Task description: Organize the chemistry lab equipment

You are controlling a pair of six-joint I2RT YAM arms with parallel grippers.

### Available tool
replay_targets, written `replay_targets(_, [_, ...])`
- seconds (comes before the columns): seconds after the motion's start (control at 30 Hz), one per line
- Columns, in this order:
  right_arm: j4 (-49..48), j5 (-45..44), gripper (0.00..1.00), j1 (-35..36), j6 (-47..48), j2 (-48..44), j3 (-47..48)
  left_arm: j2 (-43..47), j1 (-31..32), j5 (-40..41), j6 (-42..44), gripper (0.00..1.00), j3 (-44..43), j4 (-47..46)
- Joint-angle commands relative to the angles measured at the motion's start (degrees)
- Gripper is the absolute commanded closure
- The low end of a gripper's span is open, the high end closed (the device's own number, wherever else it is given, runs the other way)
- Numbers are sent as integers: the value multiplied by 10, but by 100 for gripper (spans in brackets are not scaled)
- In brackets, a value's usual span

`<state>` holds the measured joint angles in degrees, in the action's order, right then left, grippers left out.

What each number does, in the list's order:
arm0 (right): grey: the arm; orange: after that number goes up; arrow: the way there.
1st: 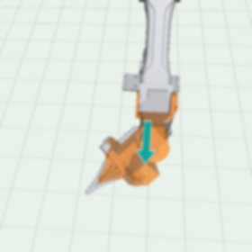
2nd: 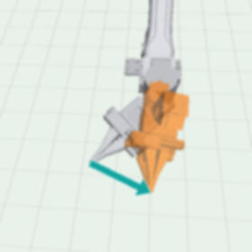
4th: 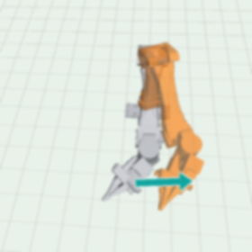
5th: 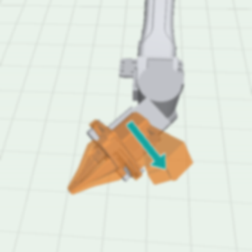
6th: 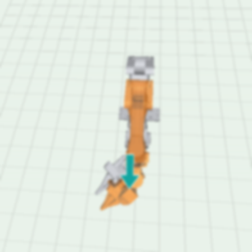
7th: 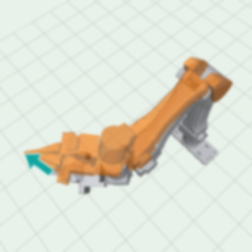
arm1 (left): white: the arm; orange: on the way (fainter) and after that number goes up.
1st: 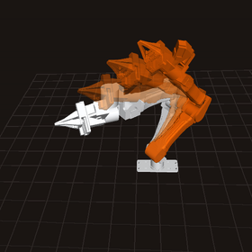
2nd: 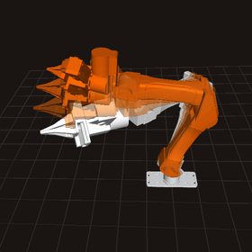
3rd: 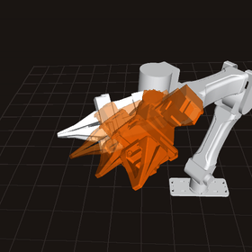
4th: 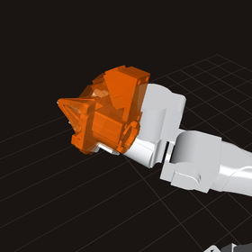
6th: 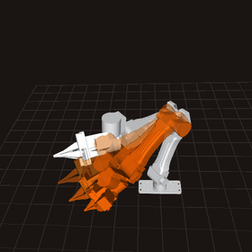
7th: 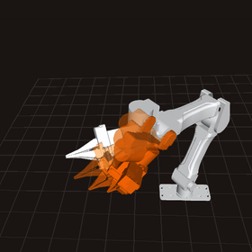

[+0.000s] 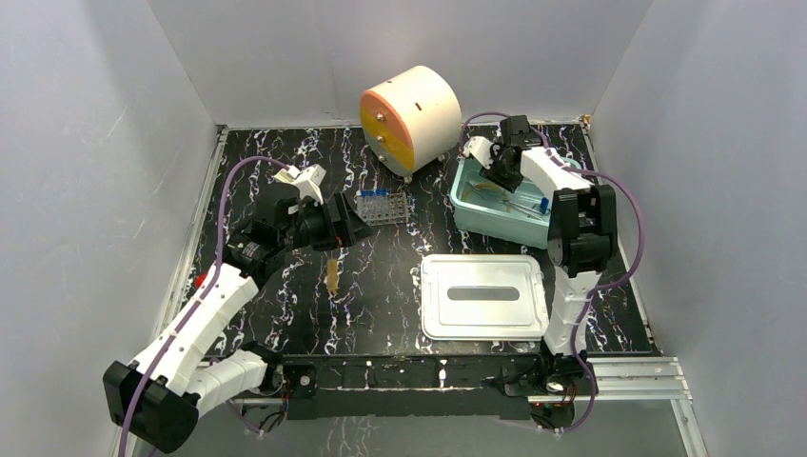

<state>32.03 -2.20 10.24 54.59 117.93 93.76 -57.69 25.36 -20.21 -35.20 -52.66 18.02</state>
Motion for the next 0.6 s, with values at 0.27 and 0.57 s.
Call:
replay_targets(0.27, [123,53,44,2,-192,-107,114,7,1,36,11,15,-38,56])
replay_targets(0.57, [221,53,38,52,-375,-159,201,2,1,172,-25,15,-19,137])
